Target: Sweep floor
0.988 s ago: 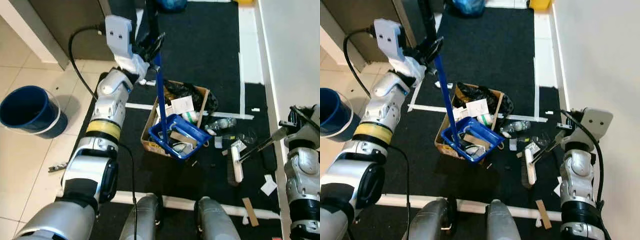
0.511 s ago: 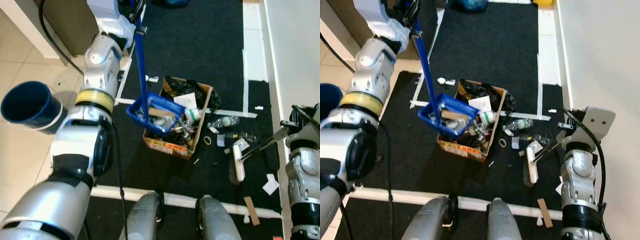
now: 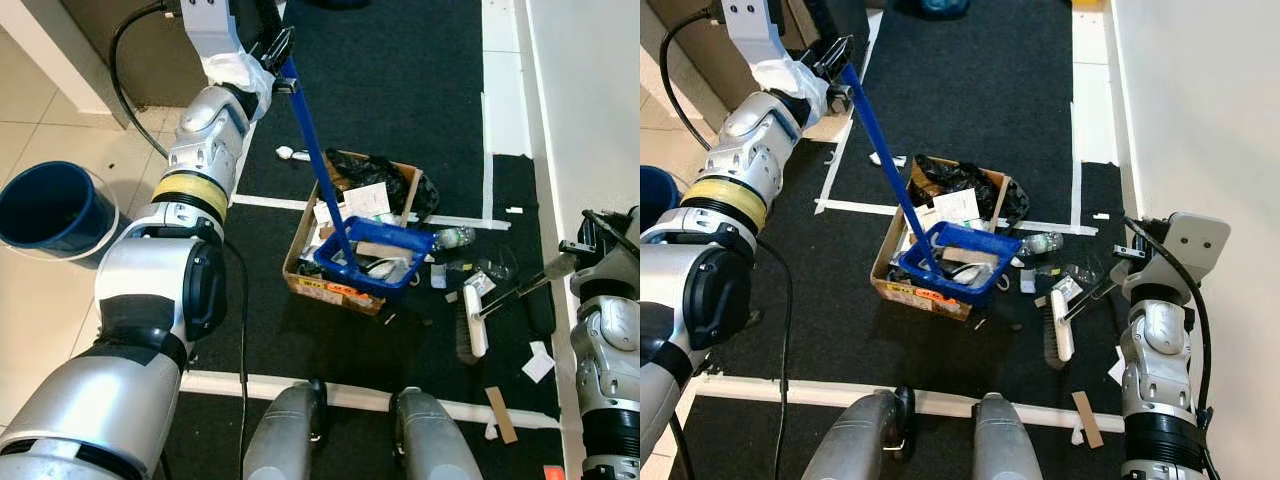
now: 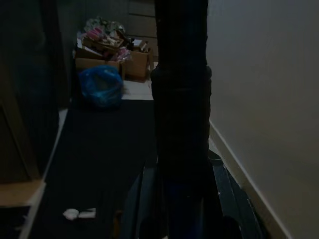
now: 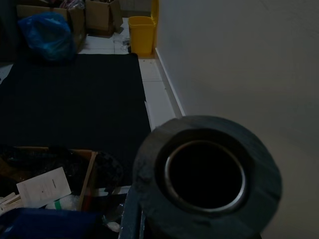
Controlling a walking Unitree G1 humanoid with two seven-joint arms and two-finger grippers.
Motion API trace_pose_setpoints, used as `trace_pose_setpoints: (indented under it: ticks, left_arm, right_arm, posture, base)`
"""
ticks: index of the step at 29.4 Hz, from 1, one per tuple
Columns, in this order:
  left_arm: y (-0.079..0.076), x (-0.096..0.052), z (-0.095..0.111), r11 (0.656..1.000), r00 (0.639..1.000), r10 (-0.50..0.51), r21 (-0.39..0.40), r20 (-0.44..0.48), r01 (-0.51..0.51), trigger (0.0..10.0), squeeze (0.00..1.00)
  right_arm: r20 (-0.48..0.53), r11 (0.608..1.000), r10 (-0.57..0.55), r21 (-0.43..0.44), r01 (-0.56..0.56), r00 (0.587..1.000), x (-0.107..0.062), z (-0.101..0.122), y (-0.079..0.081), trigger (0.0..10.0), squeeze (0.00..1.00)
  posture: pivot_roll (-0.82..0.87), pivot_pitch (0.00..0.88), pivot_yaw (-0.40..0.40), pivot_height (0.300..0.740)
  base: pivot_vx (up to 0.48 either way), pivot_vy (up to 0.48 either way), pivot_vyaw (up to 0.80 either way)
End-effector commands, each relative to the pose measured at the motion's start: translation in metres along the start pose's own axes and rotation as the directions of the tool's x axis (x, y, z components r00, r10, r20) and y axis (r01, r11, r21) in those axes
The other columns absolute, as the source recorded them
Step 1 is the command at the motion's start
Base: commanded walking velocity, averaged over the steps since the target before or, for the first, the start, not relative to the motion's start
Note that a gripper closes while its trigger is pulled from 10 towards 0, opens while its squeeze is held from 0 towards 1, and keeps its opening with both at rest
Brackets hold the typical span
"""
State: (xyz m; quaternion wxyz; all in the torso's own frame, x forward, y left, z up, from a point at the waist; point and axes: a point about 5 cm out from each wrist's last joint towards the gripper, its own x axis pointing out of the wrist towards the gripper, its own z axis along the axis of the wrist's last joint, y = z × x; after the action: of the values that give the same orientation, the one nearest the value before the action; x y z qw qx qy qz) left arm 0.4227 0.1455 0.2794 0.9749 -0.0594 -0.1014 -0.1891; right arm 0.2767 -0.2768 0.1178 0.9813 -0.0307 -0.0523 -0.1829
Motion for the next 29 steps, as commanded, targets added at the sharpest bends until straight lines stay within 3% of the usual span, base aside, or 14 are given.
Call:
trace_pose_setpoints:
  ticks: [1, 6, 14, 22, 29]
  left_arm:
    - [0.008, 0.001, 0.016, 0.999, 0.999, 0.030, 0.029, 0.034, -0.031, 10.0, 0.00]
    - [0.010, 0.001, 0.015, 0.998, 0.999, 0.032, 0.045, -0.008, -0.032, 10.0, 0.00]
    - [0.012, -0.001, 0.010, 0.991, 0.996, 0.017, 0.135, -0.090, -0.005, 10.0, 0.00]
    - [0.008, 0.000, 0.005, 0.978, 0.978, -0.055, 0.185, -0.203, 0.094, 10.0, 0.00]
    - [0.009, 0.003, 0.025, 0.967, 0.977, -0.068, 0.228, -0.202, 0.115, 10.0, 0.00]
  right_arm:
    - [-0.089, 1.000, -0.022, -0.008, 0.022, 0.996, -0.009, -0.018, -0.004, 10.0, 0.00]
    - [-0.092, 1.000, -0.020, -0.007, 0.020, 0.996, -0.009, -0.018, -0.003, 10.0, 0.00]
    - [-0.097, 1.000, -0.022, -0.005, 0.021, 0.995, -0.009, -0.018, -0.002, 10.0, 0.00]
    - [-0.102, 1.000, -0.022, -0.004, 0.022, 0.995, -0.010, -0.019, -0.002, 10.0, 0.00]
    - [-0.104, 1.000, -0.025, -0.003, 0.024, 0.994, -0.011, -0.019, -0.001, 10.0, 0.00]
  posture:
    - [-0.04, 0.229, 0.051, 0.740]
    - [-0.04, 0.229, 0.051, 0.740]
    - [-0.04, 0.228, 0.052, 0.740]
    - [-0.04, 0.228, 0.054, 0.740]
    - [-0.04, 0.226, 0.055, 0.740]
  base:
    - [0.000, 0.000, 0.00]
    - [0.000, 0.000, 0.00]
    - [0.000, 0.000, 0.00]
    - [0.000, 0.000, 0.00]
    - [0.000, 0.000, 0.00]
